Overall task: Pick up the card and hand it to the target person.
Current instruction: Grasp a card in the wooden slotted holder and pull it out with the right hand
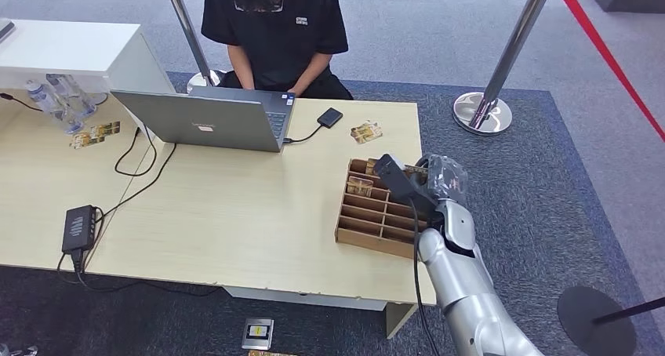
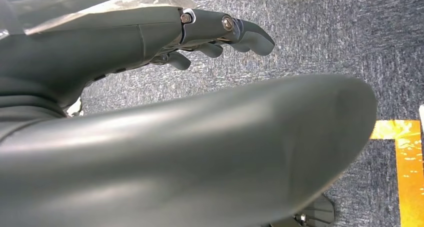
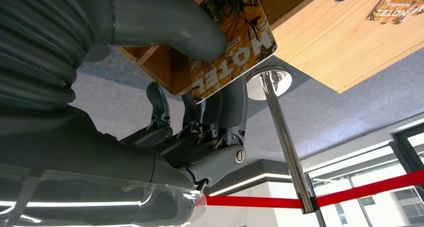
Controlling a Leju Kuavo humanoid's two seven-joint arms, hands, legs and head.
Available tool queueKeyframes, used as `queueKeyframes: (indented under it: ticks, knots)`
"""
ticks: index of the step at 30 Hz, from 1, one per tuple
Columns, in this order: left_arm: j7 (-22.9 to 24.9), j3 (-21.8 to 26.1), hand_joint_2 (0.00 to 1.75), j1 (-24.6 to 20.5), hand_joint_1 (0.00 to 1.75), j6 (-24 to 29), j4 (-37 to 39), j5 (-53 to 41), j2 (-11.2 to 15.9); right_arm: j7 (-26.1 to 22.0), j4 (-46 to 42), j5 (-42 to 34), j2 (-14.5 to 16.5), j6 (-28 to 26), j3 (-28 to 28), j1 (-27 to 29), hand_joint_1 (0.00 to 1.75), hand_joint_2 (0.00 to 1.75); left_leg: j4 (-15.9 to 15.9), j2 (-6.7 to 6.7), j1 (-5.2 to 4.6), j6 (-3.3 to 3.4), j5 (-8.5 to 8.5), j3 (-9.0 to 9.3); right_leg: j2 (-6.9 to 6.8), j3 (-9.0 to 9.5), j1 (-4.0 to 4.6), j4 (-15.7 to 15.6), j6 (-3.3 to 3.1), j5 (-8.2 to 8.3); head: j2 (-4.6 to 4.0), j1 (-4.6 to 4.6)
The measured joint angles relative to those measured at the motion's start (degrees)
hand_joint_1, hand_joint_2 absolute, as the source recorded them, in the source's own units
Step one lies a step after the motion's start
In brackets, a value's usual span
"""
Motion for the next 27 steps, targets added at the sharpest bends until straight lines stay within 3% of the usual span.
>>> queueKeyframes:
  ticks: [8, 27]
  knots:
    - [0.0, 0.0, 0.0, 0.0, 0.0, 0.0, 0.0, 0.0, 0.0, -0.6, 0.0, -0.8, 0.1, 0.2, -0.1, 0.0, 1.29, 1.75, 0.0, 0.0, 0.0, 0.0, 0.0, -0.01, 0.0, 0.0, 0.0, 0.0, 0.0, 0.0, 0.0, 0.0]
    - [0.0, 0.0, 0.0, 0.0, 0.0, 0.1, 0.0, 0.2, 0.0, -1.2, -0.1, -1.0, 0.1, 0.5, -0.4, 0.0, 1.21, 1.75, 0.0, 0.0, 0.0, 0.0, 0.0, -0.01, 0.0, -0.01, 0.0, 0.0, 0.0, 0.0, 0.0, 0.0]
